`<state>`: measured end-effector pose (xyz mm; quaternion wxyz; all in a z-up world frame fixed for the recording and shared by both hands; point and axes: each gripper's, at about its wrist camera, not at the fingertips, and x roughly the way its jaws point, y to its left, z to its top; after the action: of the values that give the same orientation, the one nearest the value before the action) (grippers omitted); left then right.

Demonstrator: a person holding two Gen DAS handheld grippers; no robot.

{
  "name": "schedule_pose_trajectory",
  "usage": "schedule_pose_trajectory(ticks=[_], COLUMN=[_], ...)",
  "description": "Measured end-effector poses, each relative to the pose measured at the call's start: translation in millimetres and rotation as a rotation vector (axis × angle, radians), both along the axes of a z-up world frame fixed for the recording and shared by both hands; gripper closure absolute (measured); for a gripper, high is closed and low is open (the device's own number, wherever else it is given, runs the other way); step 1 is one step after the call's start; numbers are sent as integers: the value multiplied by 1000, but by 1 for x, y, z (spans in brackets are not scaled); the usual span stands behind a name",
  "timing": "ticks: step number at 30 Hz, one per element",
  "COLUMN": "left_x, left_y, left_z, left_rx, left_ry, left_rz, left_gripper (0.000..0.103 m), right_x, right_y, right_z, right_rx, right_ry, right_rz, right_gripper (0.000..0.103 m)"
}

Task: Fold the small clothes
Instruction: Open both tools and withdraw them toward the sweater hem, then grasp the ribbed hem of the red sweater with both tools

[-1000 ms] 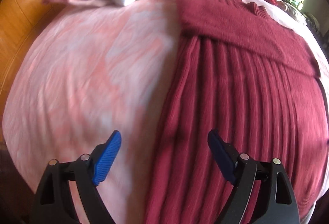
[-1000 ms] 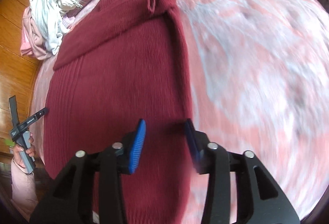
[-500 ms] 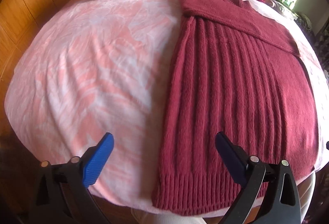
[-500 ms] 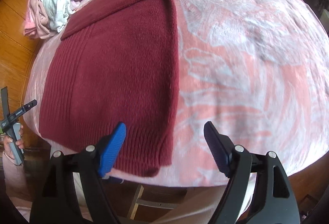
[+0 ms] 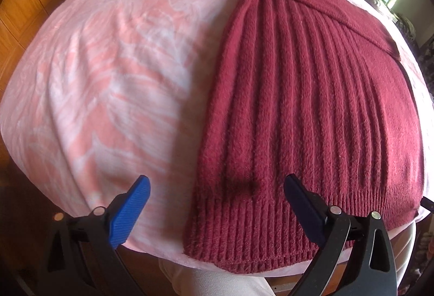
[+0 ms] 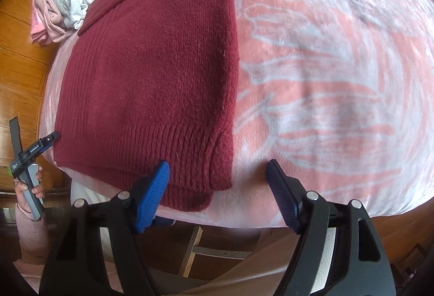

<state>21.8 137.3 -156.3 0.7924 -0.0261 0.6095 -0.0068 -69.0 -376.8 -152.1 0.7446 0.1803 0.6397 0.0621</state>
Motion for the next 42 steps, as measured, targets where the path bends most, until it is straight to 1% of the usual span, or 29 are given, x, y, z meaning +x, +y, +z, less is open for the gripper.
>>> schedule_pose_trajectory(ticks=[4, 8, 10, 12, 14, 15, 16, 17, 18, 20, 21, 22, 24, 26, 30, 35, 39, 42], left_x=[1, 2, 3, 3, 5, 5, 6, 6, 6, 6, 5, 5, 3, 1, -4, -5, -1, 1], left_y=[-2, -5, -7, -7, -8, -8, -9, -9, -8, -1, 4, 7, 12, 17, 21, 15, 17, 15], left_z=[-11, -15, -17, -18, -20, -20, -19, -20, -20, -18, -17, -16, -14, -12, -4, 9, 19, 30], left_rx=[-17, -21, -38, -54, -73, -82, -87, -88, -86, -88, -102, -119, -144, -174, -182, -189, -232, -249], left_ry=[28, 28, 29, 30, 32, 32, 31, 32, 31, 31, 34, 36, 39, 38, 20, 0, -15, -40], left_rz=[9, 6, 6, 3, 8, 12, 15, 17, 21, 30, 40, 48, 59, 58, 54, 51, 59, 49], left_gripper=[4, 4, 4, 5, 6, 11, 14, 21, 29, 46, 51, 54, 72, 81, 90, 94, 95, 95], right_x=[0, 1, 3, 5, 5, 4, 4, 4, 4, 4, 3, 3, 3, 2, -1, -5, -4, -4], right_y=[2, 5, 11, 18, 22, 22, 22, 22, 21, 20, 21, 22, 25, 26, 26, 16, 8, 6], right_z=[-2, -2, -3, -3, -3, -3, -4, -4, -4, -7, -8, -8, -6, -3, 4, 13, 21, 29], right_rx=[-7, -9, -18, -23, -26, -23, -19, -18, -11, 48, 57, 54, 53, 55, 86, 164, 216, 231], right_ry=[2, 2, 2, 0, -6, -7, -7, -9, -14, -18, -18, -20, -26, -34, -56, -89, -116, -135], right_rz=[4, 12, 20, 23, 34, 37, 42, 42, 37, 32, 29, 29, 32, 36, 30, 12, 4, 5], right_gripper=[33, 35, 36, 39, 48, 51, 57, 66, 73, 91, 92, 93, 96, 97, 97, 97, 98, 98])
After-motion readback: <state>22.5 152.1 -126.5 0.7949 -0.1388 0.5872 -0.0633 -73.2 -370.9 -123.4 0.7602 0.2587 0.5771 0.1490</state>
